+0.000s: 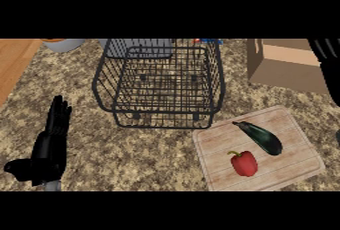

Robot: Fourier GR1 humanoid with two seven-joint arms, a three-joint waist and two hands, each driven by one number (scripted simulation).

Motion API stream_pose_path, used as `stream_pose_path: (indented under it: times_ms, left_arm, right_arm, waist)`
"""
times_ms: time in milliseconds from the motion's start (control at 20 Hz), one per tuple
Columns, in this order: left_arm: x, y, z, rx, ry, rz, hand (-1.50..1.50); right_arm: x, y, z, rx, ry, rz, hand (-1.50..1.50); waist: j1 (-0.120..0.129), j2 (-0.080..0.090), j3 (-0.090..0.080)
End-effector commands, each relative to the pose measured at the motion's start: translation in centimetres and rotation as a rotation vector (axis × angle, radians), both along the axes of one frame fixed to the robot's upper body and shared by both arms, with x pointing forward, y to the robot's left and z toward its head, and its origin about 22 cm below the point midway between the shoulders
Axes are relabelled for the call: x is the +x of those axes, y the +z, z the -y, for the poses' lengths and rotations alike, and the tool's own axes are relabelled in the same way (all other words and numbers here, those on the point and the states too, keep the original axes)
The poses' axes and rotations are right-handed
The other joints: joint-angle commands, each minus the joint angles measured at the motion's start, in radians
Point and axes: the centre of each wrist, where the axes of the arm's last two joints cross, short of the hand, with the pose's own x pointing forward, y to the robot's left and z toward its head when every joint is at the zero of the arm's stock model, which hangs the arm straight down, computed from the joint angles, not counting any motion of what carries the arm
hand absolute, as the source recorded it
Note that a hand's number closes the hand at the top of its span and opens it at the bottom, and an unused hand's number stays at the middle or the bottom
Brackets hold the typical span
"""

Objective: Pick the eggplant from the cutting board and place it in the tiered basket

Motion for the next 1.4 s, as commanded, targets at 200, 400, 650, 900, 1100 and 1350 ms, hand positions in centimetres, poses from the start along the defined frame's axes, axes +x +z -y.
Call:
stream_pose_path:
  times_ms: [200,400,650,900,1100,1350]
  left_arm:
    - [-0.4,-3.7,0.0,0.043,-0.036,-0.252,0.0]
    - [-2.3,-5.7,0.9,0.018,-0.055,-0.322,0.0]
    - [-2.2,-7.6,0.7,0.015,-0.082,-0.361,0.0]
    - [-2.8,-6.8,-0.7,0.007,-0.065,-0.36,0.0]
    - [-1.0,-7.6,1.9,0.004,-0.071,-0.381,0.0]
    - [-1.3,-7.3,1.6,0.019,-0.066,-0.376,0.0]
  right_arm:
    - [3.4,-1.9,5.7,-0.177,-0.044,-0.245,1.5]
    - [1.8,-7.4,11.2,-0.087,-0.63,-0.523,-1.5]
    - [2.5,-10.4,13.1,0.023,-0.538,-0.473,-1.5]
    - [2.3,-5.1,12.4,-0.253,-0.429,-0.6,-1.5]
    - [2.8,-3.3,9.5,-0.583,-0.272,-0.777,-1.5]
    - [2.7,0.6,6.4,-0.95,-0.228,-0.763,-1.5]
  waist:
    - [0.02,0.038,-0.004]
    - [-0.004,0.051,-0.005]
    - [0.004,0.025,-0.004]
    - [-0.003,0.015,-0.006]
    - [-0.013,0.015,-0.01]
    - [-0.005,0.012,-0.008]
